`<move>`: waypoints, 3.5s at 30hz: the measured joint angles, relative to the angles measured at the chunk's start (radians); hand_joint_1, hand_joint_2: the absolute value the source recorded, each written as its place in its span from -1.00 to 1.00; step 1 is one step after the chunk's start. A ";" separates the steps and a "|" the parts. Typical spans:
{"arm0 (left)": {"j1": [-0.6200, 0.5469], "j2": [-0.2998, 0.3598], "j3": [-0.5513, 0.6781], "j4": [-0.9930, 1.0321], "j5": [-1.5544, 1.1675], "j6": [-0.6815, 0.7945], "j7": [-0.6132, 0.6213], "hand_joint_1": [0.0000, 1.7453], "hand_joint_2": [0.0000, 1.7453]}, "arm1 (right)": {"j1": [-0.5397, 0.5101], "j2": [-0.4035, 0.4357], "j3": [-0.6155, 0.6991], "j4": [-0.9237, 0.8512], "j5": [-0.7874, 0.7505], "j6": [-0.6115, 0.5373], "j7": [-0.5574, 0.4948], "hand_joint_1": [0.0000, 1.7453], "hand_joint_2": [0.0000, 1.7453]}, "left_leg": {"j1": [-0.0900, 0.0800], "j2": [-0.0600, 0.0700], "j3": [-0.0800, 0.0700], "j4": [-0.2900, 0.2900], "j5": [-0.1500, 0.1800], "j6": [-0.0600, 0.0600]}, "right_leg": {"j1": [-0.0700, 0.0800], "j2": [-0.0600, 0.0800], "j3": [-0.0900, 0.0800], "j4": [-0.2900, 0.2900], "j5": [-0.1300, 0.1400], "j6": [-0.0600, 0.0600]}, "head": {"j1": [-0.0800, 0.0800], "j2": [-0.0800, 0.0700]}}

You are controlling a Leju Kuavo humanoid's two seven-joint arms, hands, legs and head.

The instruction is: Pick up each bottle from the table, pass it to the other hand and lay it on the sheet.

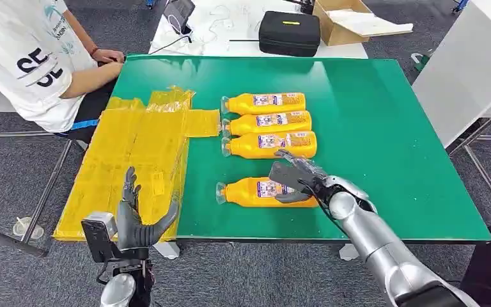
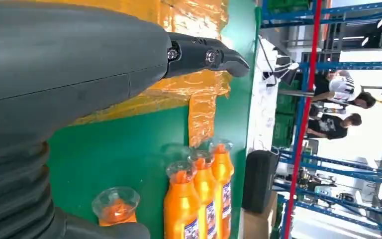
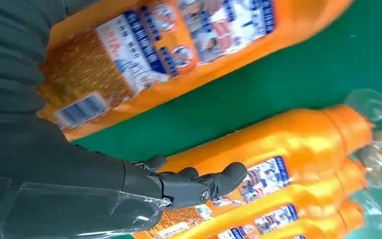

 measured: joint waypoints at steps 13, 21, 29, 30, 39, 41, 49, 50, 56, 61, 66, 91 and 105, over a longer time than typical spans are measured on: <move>-0.028 -0.008 0.005 0.056 0.027 -0.024 0.000 -1.00 1.00 | -0.121 -0.110 0.230 0.030 -0.106 0.165 0.015 -1.00 1.00 | 0.000 0.000 0.000 0.000 0.000 0.000 | 0.000 0.000 0.000 0.000 0.000 0.000 | 0.000 0.000; -0.039 -0.013 0.005 0.082 0.034 -0.027 0.000 -1.00 1.00 | -0.154 -0.137 0.346 0.047 -0.119 0.165 0.022 -1.00 1.00 | 0.000 0.000 0.000 0.000 0.000 0.000 | 0.000 0.000 0.000 0.000 0.000 0.000 | 0.000 0.000; -0.045 -0.015 0.002 0.094 0.038 -0.029 0.000 -1.00 1.00 | -0.175 -0.135 0.428 0.081 -0.114 0.155 0.027 -1.00 1.00 | 0.000 0.000 0.000 0.000 0.000 0.000 | 0.000 0.000 0.000 0.000 0.000 0.000 | 0.000 0.000; -0.045 -0.015 0.002 0.095 0.038 -0.029 0.000 -1.00 1.00 | -0.178 -0.135 0.433 0.084 -0.114 0.154 0.027 -1.00 1.00 | 0.000 0.000 0.000 0.000 0.000 0.000 | 0.000 0.000 0.000 0.000 0.000 0.000 | 0.000 0.000; -0.046 -0.017 0.002 0.104 0.046 -0.031 0.005 -1.00 1.00 | -0.190 -0.113 0.500 0.144 -0.056 0.094 0.055 0.76 1.00 | 0.000 0.000 0.000 0.000 0.000 0.000 | 0.000 0.000 0.000 0.000 0.000 0.000 | 0.000 0.000; -0.047 -0.019 0.000 0.104 0.047 -0.031 0.009 -1.00 1.00 | -0.192 -0.091 0.515 0.173 -0.024 0.052 0.066 1.00 1.00 | 0.000 0.001 0.002 0.000 0.000 0.000 | 0.001 0.000 0.001 0.000 0.000 0.000 | 0.000 0.000; -0.046 -0.022 0.000 0.104 0.052 -0.029 0.020 -1.00 1.00 | -0.191 -0.027 0.534 0.262 0.060 -0.082 0.082 1.00 1.00 | 0.000 0.005 0.010 0.000 -0.002 -0.001 | 0.001 0.006 0.006 0.000 0.002 -0.003 | 0.000 0.000; -0.046 -0.022 0.001 0.104 0.055 -0.029 0.020 -1.00 1.00 | -0.190 -0.027 0.530 0.262 0.063 -0.092 0.083 1.00 1.00 | 0.000 0.005 0.010 0.000 -0.001 -0.001 | 0.001 0.006 0.006 0.000 0.003 -0.003 | 0.000 0.000; -0.033 -0.022 0.006 0.100 0.059 -0.028 0.021 -1.00 1.00 | -0.110 -0.033 0.438 0.197 0.043 -0.229 0.063 1.00 1.00 | 0.000 0.002 0.009 0.000 0.002 0.000 | 0.001 0.005 0.007 0.000 0.004 -0.002 | 0.000 0.000; 0.001 -0.021 0.012 0.065 0.069 -0.029 0.021 -1.00 1.00 | 0.106 -0.004 0.198 -0.058 0.125 -0.473 -0.057 1.00 1.00 | 0.001 0.001 0.002 0.000 0.002 0.000 | 0.001 0.003 0.002 0.000 0.003 -0.001 | 0.000 0.000; 0.025 -0.021 0.013 0.027 0.105 -0.055 0.027 -1.00 1.00 | 0.257 0.092 -0.008 -0.279 0.165 -0.662 -0.181 1.00 1.00 | 0.001 0.000 -0.001 -0.001 0.001 -0.001 | 0.001 0.001 -0.002 0.000 0.002 -0.002 | 0.000 0.000; -0.037 0.005 -0.122 -0.024 0.308 -0.384 0.124 -1.00 1.00 | 0.423 0.371 -0.145 -0.177 0.052 -0.620 -0.563 1.00 1.00 | 0.001 0.001 -0.002 -0.001 0.001 -0.001 | 0.001 0.001 -0.003 0.000 0.002 -0.002 | 0.000 0.000; -0.055 0.010 -0.147 -0.013 0.234 -0.369 0.112 -1.00 1.00 | 0.350 0.445 -0.033 0.040 0.061 -0.557 -0.510 1.00 1.00 | 0.001 0.001 -0.002 -0.001 0.001 -0.001 | 0.001 0.001 -0.003 0.000 0.002 -0.002 | 0.000 0.000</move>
